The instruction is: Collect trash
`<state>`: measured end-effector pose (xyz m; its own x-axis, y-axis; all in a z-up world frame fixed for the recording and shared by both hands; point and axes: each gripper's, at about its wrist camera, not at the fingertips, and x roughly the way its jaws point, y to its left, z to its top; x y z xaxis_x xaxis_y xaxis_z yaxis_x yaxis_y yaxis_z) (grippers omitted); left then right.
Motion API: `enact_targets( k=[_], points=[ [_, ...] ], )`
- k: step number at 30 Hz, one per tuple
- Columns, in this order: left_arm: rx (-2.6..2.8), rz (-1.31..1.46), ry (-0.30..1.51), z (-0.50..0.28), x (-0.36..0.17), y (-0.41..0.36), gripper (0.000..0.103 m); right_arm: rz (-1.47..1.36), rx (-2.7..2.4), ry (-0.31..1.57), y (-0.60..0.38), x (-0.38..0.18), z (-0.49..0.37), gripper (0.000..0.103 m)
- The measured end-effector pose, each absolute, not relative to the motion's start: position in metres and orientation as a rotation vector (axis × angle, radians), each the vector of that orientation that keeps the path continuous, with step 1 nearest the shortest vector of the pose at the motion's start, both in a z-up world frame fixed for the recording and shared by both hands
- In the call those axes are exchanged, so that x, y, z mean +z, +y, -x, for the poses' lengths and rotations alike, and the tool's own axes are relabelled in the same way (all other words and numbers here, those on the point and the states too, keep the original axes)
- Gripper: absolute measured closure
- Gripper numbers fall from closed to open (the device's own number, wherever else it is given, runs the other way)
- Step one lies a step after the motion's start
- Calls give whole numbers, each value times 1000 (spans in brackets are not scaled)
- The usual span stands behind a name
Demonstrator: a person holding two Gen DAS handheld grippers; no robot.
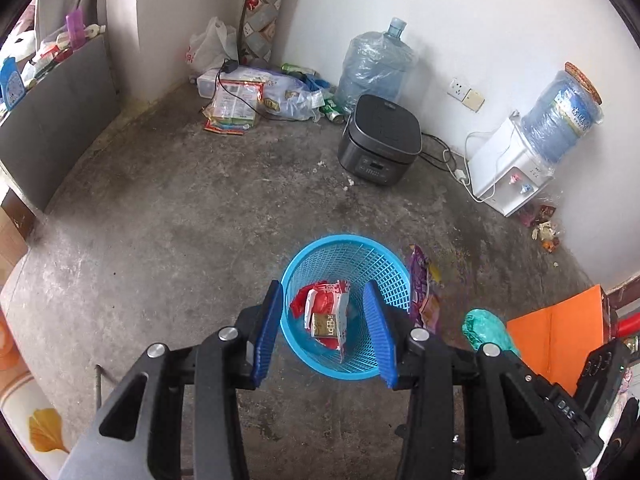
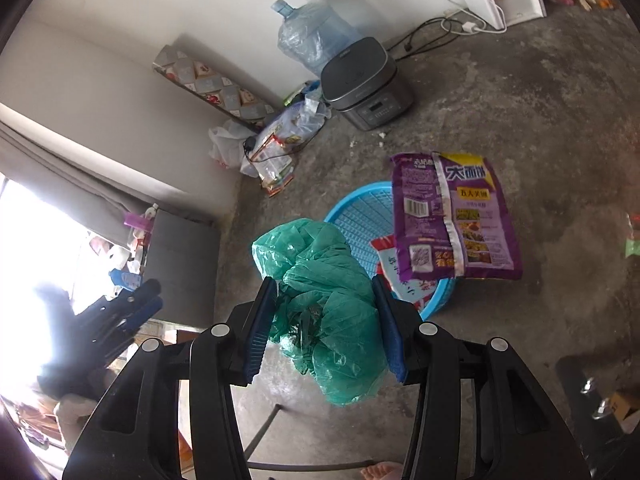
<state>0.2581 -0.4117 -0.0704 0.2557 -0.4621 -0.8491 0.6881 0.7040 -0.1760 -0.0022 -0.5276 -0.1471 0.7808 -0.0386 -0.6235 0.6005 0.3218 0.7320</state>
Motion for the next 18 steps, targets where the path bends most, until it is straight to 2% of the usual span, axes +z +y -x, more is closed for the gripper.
enact_targets(
  k=[6, 9, 10, 14, 18],
  points=[
    [-844, -249, 968, -240, -1, -359, 63, -1128, -451, 601, -537, -153, -38, 55],
    [-868, -266, 915, -224, 29, -327, 59, -1083, -447, 645, -540, -168, -74, 39],
    [-874, -271, 899, -219, 38, -316, 57, -1059, -458, 665, -540, -176, -85, 27],
    [-863, -280, 845, -199, 62, -265, 49, -1017, -530, 774, -537, -212, -96, 26],
    [-815, -258, 817, -188, 75, -208, 46, -1073, -628, 547, -546, -201, -35, 26]
  ],
)
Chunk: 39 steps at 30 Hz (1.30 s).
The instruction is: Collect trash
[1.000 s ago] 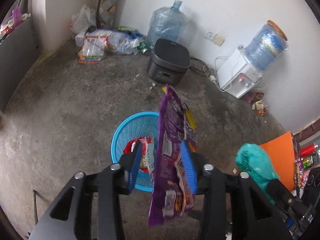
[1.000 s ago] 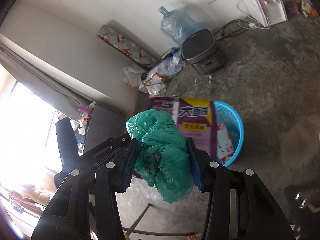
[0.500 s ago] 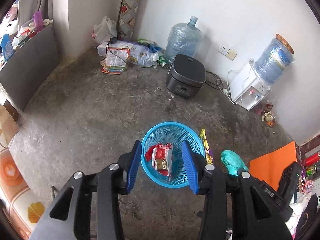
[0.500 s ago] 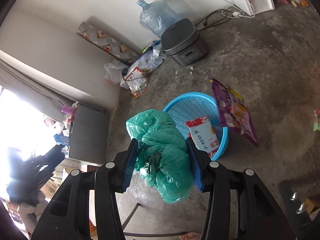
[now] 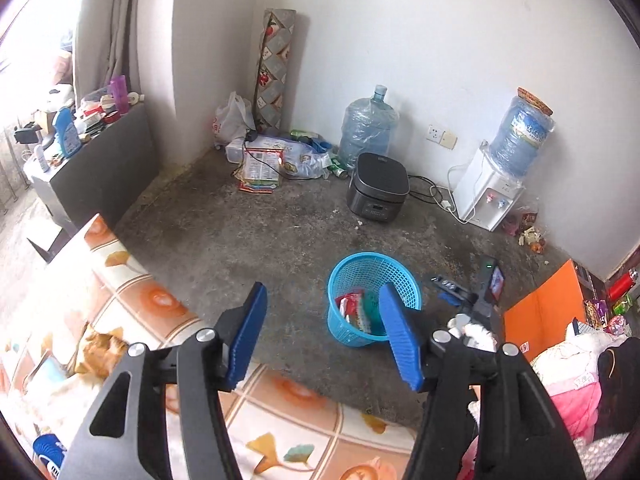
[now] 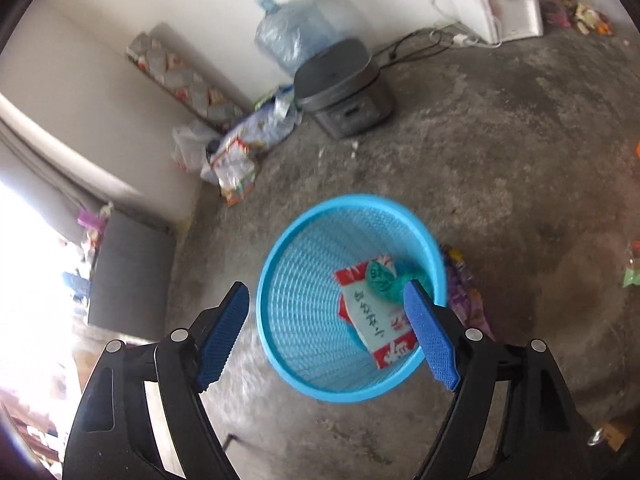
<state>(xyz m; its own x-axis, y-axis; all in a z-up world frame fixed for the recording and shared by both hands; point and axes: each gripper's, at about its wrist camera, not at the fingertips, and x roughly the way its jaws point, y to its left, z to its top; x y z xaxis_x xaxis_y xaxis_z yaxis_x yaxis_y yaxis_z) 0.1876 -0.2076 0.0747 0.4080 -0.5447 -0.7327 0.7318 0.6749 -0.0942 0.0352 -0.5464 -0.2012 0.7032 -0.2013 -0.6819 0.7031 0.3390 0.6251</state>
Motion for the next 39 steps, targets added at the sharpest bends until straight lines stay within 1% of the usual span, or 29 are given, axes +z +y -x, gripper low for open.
enact_targets(
  k=[2, 6, 11, 12, 15, 19, 22, 27, 30, 32, 33, 34, 35, 36, 37, 39],
  points=[
    [-787, -237, 808, -184, 77, -181, 45, -1095, -713, 479, -559, -200, -5, 26],
    [-728, -178, 809, -183, 73, -135, 45, -1182, -829, 539, -579, -229, 23, 27],
    [-689, -110, 836, -185, 65, -103, 44, -1268, -909, 695, -567, -282, 30, 40],
    [-685, -105, 838, -185, 64, -100, 44, -1267, -924, 717, -562, -288, 30, 41],
    [-681, -107, 842, -188, 62, -98, 44, -1132, -947, 771, -540, -290, 25, 42],
    [-685, -111, 831, -190, 60, -100, 44, -886, -928, 790, -492, -286, 17, 42],
    [-687, -99, 842, -194, 58, -101, 44, -745, -859, 878, -460, -303, -1, 42],
    [-693, -122, 847, -193, 58, -103, 44, -697, -839, 1005, -455, -347, -28, 42],
    [-684, -124, 852, -195, 58, -100, 44, -703, -862, 1056, -466, -372, -38, 46],
    [-675, -122, 853, -195, 58, -96, 44, -727, -884, 1077, -476, -384, -41, 56],
    [-669, -124, 852, -195, 59, -94, 44, -744, -889, 1086, -480, -389, -40, 57],
    [-663, -125, 850, -196, 59, -91, 44, -761, -903, 1098, -482, -394, -40, 65],
    [-655, -127, 850, -196, 59, -89, 44, -778, -917, 1113, -486, -399, -37, 82],
    [-650, -126, 852, -196, 59, -87, 44, -812, -922, 1124, -490, -404, -32, 92],
    [-647, -124, 853, -197, 59, -86, 44, -852, -934, 1119, -493, -406, -27, 98],
    [-641, -123, 852, -197, 59, -84, 44, -901, -984, 1068, -499, -397, -11, 101]
  ],
)
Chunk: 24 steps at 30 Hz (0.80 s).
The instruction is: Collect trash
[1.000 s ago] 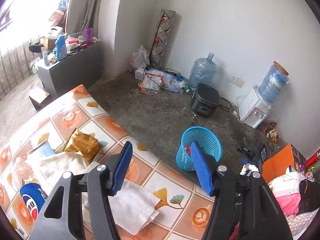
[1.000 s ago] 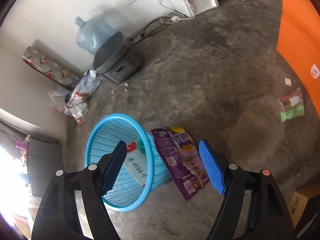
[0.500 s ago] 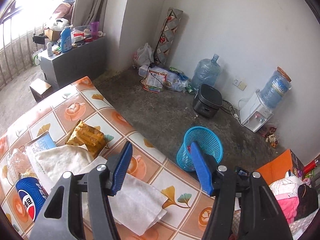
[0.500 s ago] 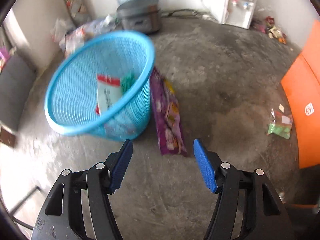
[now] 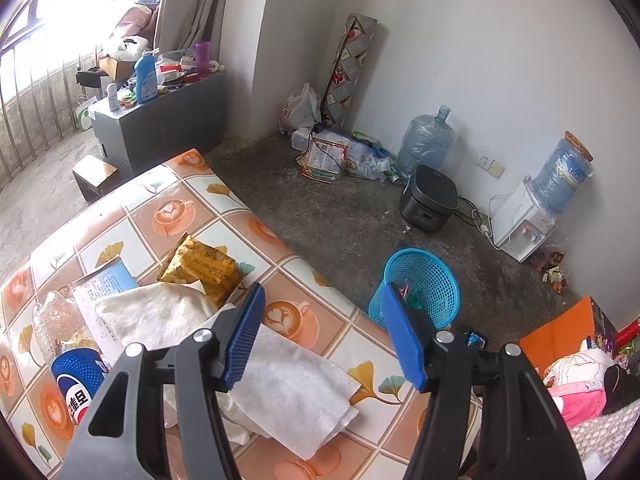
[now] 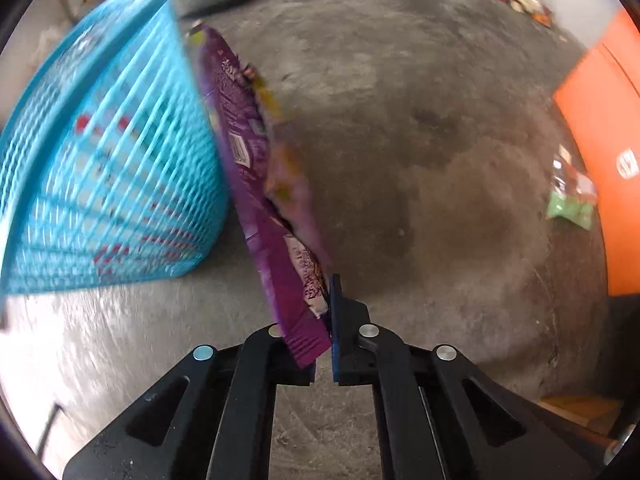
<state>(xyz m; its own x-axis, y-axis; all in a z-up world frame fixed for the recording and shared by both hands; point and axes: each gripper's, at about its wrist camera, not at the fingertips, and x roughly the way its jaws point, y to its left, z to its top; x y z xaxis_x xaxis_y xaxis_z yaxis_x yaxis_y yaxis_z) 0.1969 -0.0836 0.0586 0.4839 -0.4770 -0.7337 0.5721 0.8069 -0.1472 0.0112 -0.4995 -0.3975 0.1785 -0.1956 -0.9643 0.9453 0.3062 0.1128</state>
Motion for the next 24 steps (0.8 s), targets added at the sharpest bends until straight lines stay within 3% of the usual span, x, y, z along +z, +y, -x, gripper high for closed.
enact_targets(
  k=[7, 15, 19, 24],
  points=[
    [-664, -105, 844, -195, 62, -85, 44, -922, -1067, 810, -507, -319, 26, 102],
    [-681, -88, 811, -185, 74, -84, 44, -613, -963, 500, -482, -164, -2, 103],
    [-687, -72, 804, -181, 76, -78, 44, -391, -850, 506, -448, -129, -40, 103],
    [-689, -70, 805, -179, 77, -74, 44, -135, -745, 674, -414, -148, -94, 103]
  ],
)
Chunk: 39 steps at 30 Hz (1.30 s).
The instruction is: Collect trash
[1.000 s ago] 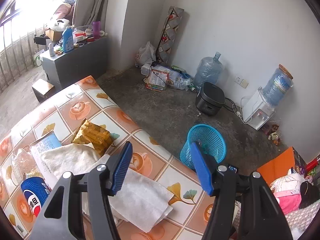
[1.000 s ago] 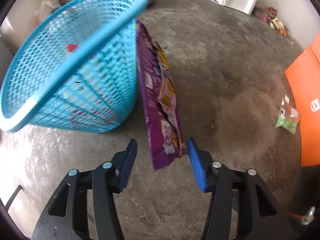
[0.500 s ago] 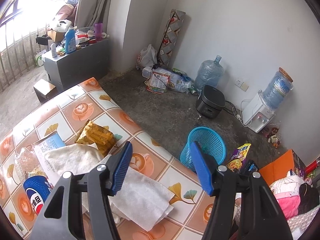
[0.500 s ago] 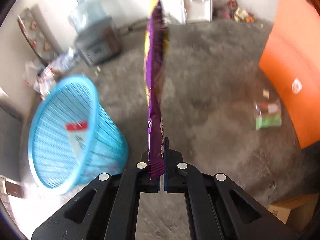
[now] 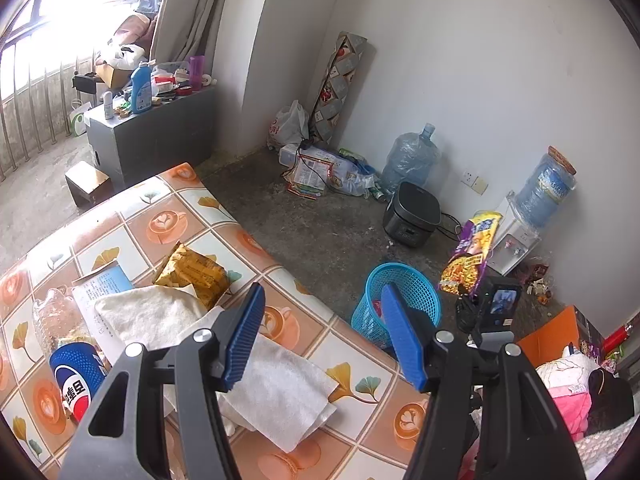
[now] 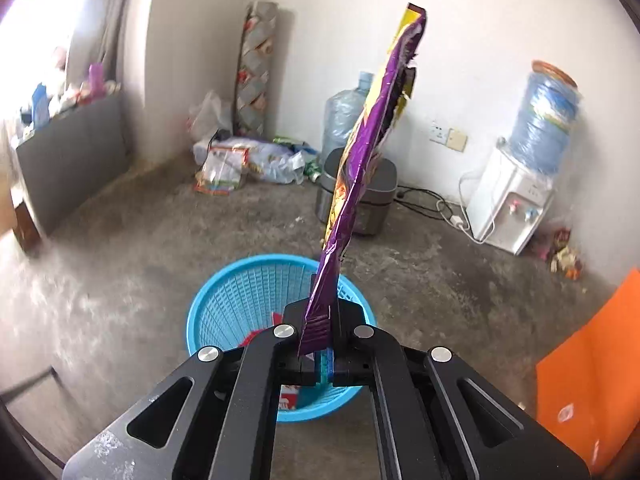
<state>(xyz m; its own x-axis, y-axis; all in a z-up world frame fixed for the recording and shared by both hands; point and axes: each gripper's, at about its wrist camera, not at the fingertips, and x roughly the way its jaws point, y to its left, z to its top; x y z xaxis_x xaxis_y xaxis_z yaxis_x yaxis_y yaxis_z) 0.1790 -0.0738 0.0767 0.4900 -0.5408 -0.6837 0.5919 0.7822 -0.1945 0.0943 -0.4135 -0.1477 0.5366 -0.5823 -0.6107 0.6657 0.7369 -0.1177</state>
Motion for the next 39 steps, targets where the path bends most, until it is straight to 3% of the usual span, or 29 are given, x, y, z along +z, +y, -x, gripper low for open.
enact_targets(
  k=[5, 12, 14, 15, 17, 22, 29, 39],
  points=[
    [-684, -76, 800, -177, 80, -70, 44, 105, -740, 946, -421, -210, -134, 103],
    [-661, -61, 822, -180, 77, -63, 44, 127, -692, 1197, -437, -275, -148, 100],
    [-657, -65, 828, -181, 76, -64, 44, 113, -666, 1230, -437, -282, -146, 91],
    [-657, -66, 829, -182, 75, -64, 44, 102, -657, 1230, -438, -282, -145, 87],
    [-657, -69, 829, -181, 76, -66, 44, 69, -652, 1214, -442, -281, -142, 61],
    [-658, -73, 832, -182, 75, -70, 44, -79, -595, 1142, -446, -267, -134, 44],
    [-669, -79, 830, -179, 77, -75, 44, -317, -517, 1022, -460, -247, -121, 38],
    [-665, -70, 836, -178, 77, -70, 44, -615, -432, 897, -467, -239, -105, 38]
  ],
)
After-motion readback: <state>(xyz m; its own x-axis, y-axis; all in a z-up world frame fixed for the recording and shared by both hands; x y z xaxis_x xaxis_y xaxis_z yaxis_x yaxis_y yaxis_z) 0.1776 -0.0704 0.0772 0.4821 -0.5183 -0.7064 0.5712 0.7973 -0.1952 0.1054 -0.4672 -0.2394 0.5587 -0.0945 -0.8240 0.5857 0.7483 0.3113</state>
